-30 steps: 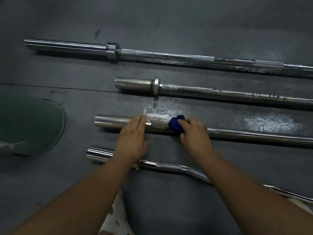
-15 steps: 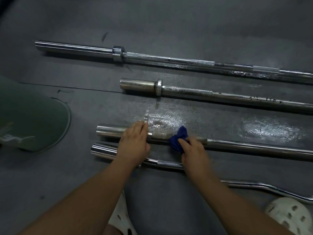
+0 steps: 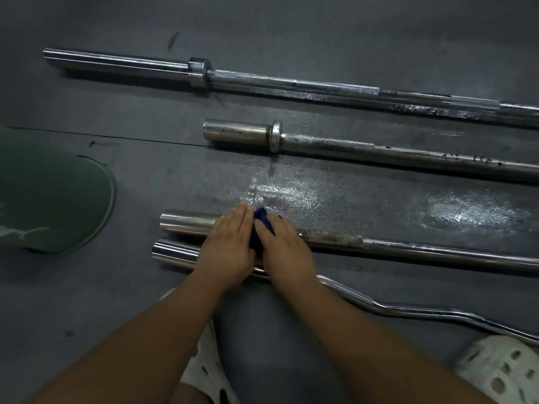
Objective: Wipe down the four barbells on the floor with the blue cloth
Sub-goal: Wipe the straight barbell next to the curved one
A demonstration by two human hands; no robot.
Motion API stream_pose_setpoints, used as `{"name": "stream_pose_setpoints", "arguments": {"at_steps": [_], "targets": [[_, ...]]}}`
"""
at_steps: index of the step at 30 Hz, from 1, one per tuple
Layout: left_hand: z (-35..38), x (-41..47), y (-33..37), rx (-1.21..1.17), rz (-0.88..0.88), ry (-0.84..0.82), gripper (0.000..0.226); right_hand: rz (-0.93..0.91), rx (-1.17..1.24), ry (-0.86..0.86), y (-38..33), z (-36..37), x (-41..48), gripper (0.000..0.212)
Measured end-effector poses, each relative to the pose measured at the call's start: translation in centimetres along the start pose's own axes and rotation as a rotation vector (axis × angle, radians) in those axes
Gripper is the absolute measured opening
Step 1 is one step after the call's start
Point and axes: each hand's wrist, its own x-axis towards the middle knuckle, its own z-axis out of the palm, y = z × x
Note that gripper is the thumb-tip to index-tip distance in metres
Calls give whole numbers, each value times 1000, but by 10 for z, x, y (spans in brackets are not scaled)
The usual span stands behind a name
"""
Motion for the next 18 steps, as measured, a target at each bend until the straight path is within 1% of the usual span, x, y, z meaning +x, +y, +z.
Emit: {"name": "stream_pose_setpoints", "arguments": {"at_steps": [1, 2, 4, 5, 6, 7, 9, 11, 12, 13, 14, 16, 17, 18], "targets": [[-1, -1, 0, 6, -3, -3, 81, -9, -27, 0, 12, -4, -2, 48], [-3, -1, 1, 10, -9, -8, 82, 28, -38, 10, 26, -8, -6, 47], [-4, -2, 4, 13, -21, -7, 82, 234, 8, 80, 45, -13, -15, 50], [-4, -2, 5, 19, -23, 3, 81, 340, 31, 115, 43, -12, -18, 52], [-3, -3, 8, 32, -16, 12, 80, 390, 40, 138, 33, -8, -18, 53], [-1, -4, 10, 47, -3, 21, 79, 382, 50, 145, 18, -3, -15, 54], [2, -8, 12, 65, 19, 39, 77, 248, 81, 81, -9, 8, -9, 60], [5, -11, 10, 76, 21, 43, 78, 93, 14, -20, -5, 8, -5, 63], [6, -12, 8, 77, 21, 40, 80, 52, -36, -30, 9, 3, -8, 64], [7, -11, 7, 78, 22, 36, 82, 58, -75, -18, 30, -3, -15, 66], [7, -11, 7, 84, 21, 27, 83, 111, -104, 27, 51, -9, -25, 68], [8, -11, 10, 86, 4, 5, 82, 282, -113, 125, 79, -20, -46, 73], [10, -11, 12, 83, -11, 3, 82, 348, -99, 145, 75, -21, -50, 74], [11, -10, 17, 79, -26, 3, 81, 375, -83, 155, 62, -17, -47, 72]]}}
